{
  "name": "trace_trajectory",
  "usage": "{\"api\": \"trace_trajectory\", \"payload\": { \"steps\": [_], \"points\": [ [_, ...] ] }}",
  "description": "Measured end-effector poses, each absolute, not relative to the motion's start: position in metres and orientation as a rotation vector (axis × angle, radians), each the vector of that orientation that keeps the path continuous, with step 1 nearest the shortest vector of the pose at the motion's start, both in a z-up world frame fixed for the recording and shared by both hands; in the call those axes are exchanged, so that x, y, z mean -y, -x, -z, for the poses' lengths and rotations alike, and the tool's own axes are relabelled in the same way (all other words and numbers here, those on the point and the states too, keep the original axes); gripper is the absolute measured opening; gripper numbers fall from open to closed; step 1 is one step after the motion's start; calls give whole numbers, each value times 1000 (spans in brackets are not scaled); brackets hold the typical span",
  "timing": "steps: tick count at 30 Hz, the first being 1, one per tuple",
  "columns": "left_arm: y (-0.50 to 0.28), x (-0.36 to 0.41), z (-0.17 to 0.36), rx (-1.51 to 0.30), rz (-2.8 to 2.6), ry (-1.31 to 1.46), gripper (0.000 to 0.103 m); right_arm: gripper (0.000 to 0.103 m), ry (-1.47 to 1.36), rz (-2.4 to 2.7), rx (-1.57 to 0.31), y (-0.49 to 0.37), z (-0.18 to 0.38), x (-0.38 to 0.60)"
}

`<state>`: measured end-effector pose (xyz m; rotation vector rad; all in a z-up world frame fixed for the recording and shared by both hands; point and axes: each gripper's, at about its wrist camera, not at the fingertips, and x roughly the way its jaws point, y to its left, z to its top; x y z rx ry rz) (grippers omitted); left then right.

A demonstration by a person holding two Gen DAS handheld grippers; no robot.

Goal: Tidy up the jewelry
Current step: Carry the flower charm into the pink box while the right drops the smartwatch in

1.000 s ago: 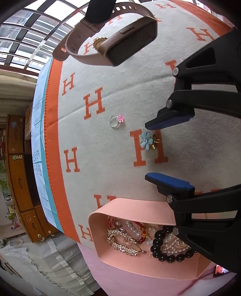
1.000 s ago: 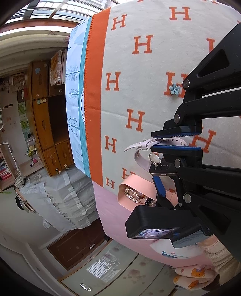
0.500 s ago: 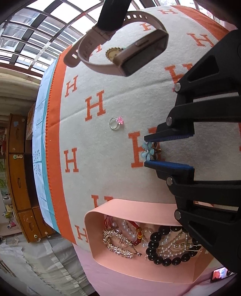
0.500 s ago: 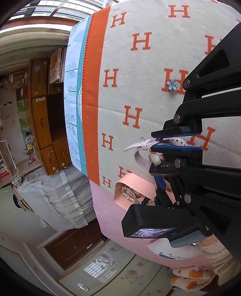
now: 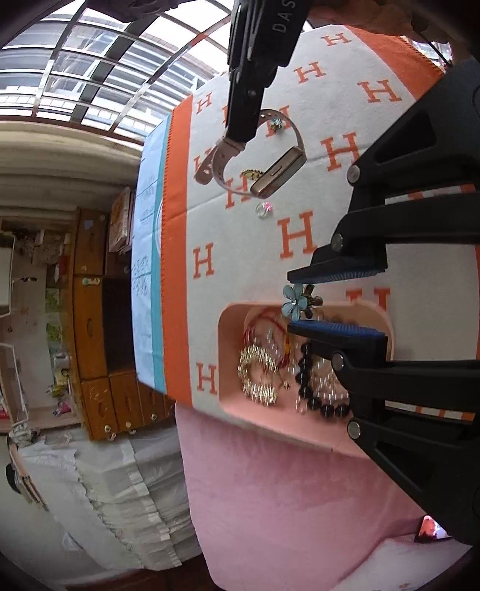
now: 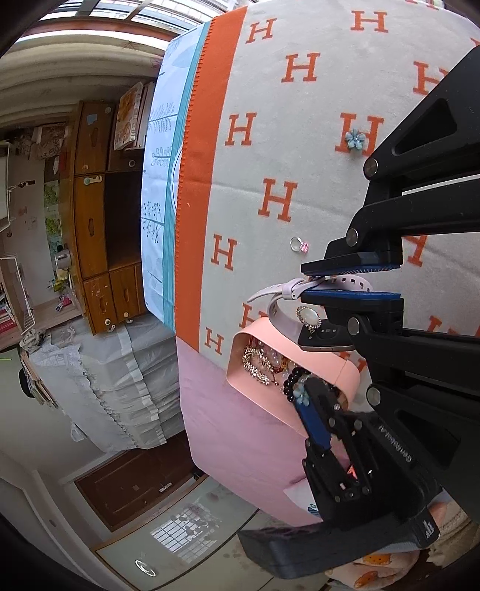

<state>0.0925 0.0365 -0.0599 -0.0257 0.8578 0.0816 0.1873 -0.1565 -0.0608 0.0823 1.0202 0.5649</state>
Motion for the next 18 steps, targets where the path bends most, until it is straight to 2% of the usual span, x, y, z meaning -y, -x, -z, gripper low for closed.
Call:
{"api": "trace_trajectory", "payload": {
  "steps": [9, 18],
  "points": [
    [-77, -122, 56, -861, -215, 145, 17, 8, -79, -637, -1043, -218, 64, 68],
    [-80, -137, 85, -917, -178, 187, 17, 8, -72, -690, -1155, -250, 107, -10]
  ]
}}
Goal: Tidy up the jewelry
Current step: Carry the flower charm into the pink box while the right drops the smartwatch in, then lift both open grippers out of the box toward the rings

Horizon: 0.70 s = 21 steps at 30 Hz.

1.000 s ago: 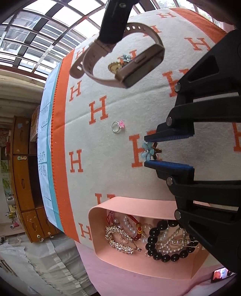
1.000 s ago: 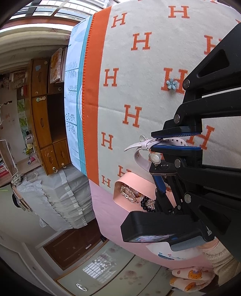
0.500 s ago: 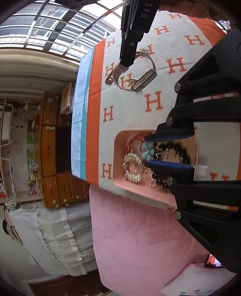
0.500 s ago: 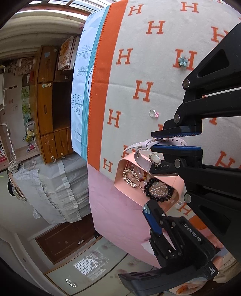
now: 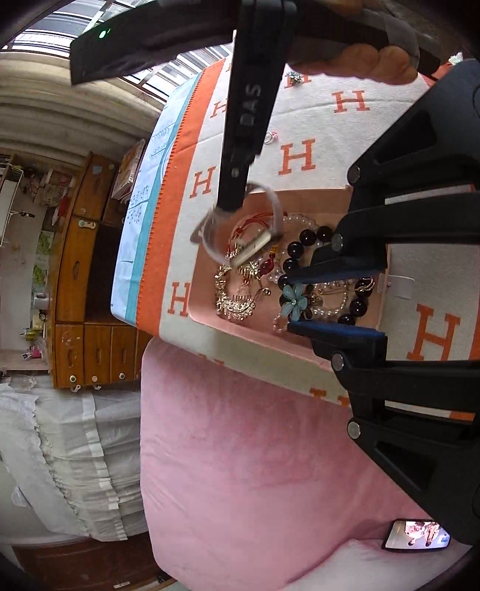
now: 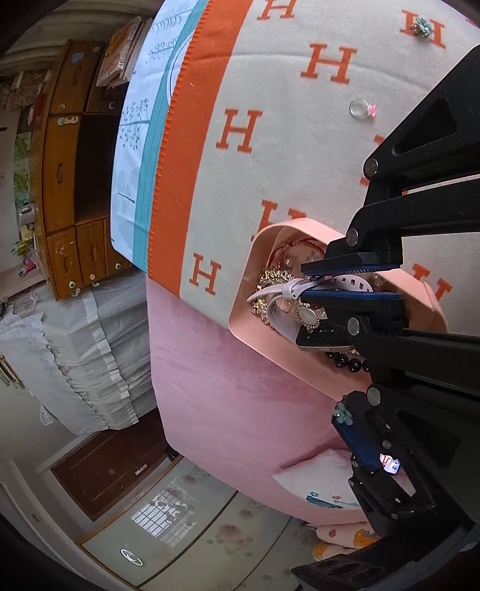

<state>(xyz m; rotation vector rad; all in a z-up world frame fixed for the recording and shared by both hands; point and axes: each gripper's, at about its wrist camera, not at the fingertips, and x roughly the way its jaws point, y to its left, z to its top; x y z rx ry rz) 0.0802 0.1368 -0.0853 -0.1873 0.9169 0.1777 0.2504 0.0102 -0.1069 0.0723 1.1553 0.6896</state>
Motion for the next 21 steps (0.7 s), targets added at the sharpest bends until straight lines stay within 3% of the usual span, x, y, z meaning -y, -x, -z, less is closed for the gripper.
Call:
{"api": "trace_trajectory", "payload": {
  "steps": [7, 13, 18, 21],
  "points": [
    [-99, -134, 105, -951, -158, 218, 17, 8, -59, -704, -1204, -257, 133, -41],
    [-101, -138, 112, -971, -147, 256, 19, 23, -72, -706, -1210, -258, 137, -41],
    [-96, -140, 112, -964, -148, 276, 48, 30, -139, -706, -1158, -248, 120, -11],
    [-93, -138, 109, -952, -150, 275, 49, 30, -183, -703, -1130, -240, 109, 11]
  ]
}}
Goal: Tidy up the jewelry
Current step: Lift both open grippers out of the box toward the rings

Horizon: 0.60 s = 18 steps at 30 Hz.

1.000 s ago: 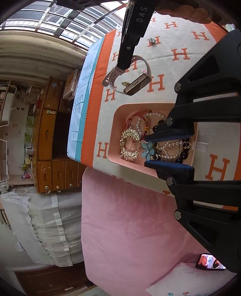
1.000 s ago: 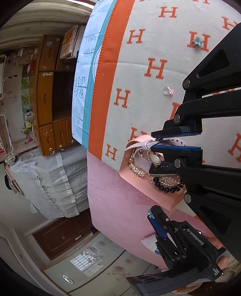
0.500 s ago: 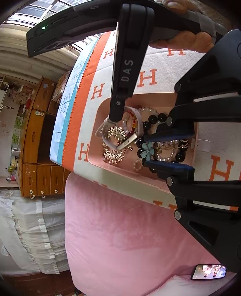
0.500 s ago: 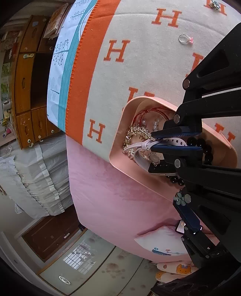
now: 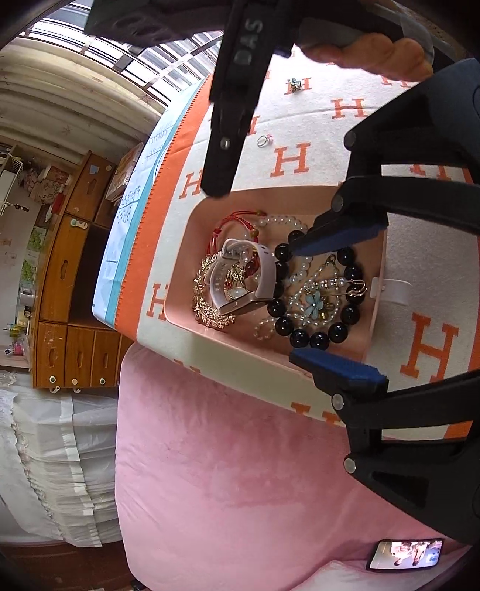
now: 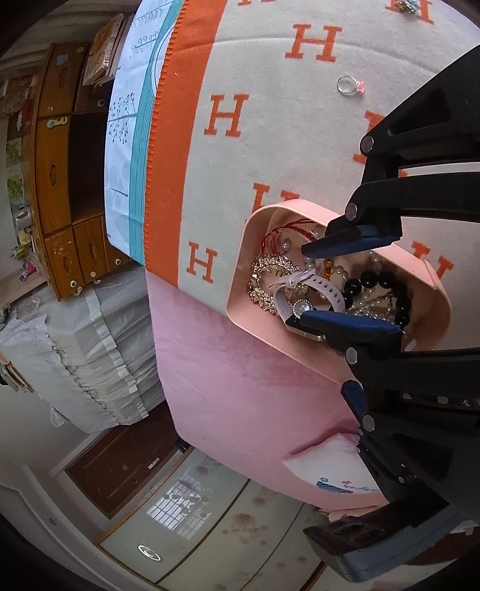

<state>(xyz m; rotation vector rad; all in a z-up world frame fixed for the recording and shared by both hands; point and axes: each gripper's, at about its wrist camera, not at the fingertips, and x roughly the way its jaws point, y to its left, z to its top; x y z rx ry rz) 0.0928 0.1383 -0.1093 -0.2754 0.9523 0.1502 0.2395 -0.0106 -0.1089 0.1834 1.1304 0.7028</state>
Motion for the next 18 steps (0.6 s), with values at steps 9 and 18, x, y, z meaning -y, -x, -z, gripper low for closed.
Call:
{"api": "trace_trajectory", "payload": {
  "steps": [9, 18],
  "points": [
    [-79, -119, 94, -928, -125, 241, 49, 35, -167, -628, -1003, -191, 79, 87],
    [-65, -66, 77, -897, -31, 150, 49, 37, -28, -474, -905, -123, 73, 164]
  ]
}}
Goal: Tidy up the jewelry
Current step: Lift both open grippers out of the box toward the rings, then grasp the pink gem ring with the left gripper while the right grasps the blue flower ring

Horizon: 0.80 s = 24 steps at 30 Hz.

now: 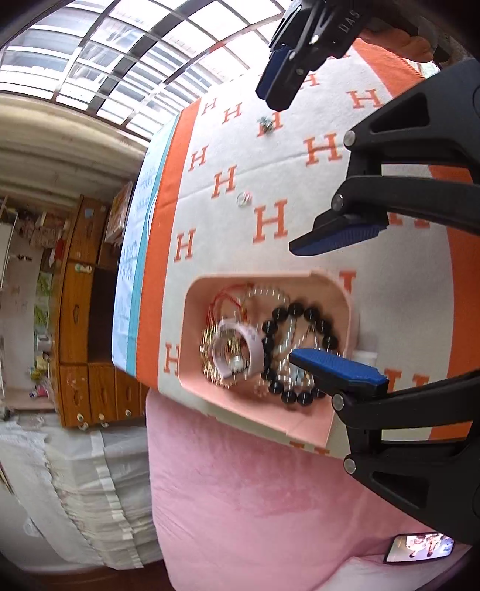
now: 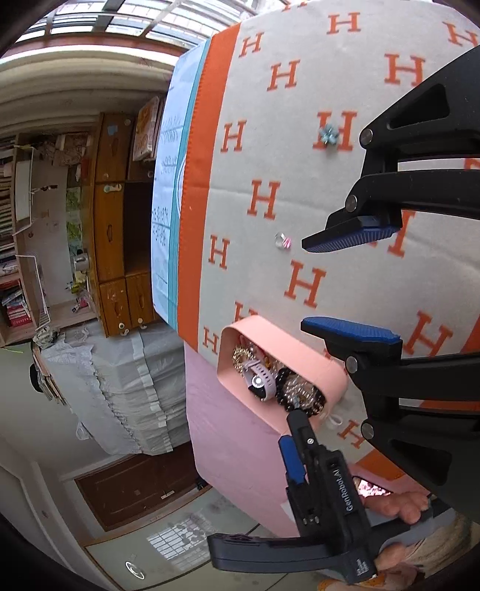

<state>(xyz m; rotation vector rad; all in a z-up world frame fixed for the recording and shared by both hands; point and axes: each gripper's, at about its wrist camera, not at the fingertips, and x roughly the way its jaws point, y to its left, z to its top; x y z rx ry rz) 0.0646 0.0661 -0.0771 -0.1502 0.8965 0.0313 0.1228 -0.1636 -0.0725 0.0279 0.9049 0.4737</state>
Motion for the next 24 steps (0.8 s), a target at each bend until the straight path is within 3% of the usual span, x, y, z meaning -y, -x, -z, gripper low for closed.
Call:
{"api": "trace_trajectory", "payload": {
  "steps": [11, 24],
  "points": [
    [-68, 20, 87, -920, 105, 8, 53, 37, -109, -360, -914, -86, 90, 250],
    [-172, 58, 135, -1036, 72, 11, 53, 37, -168, -252, -1028, -173, 162, 281]
  ]
}}
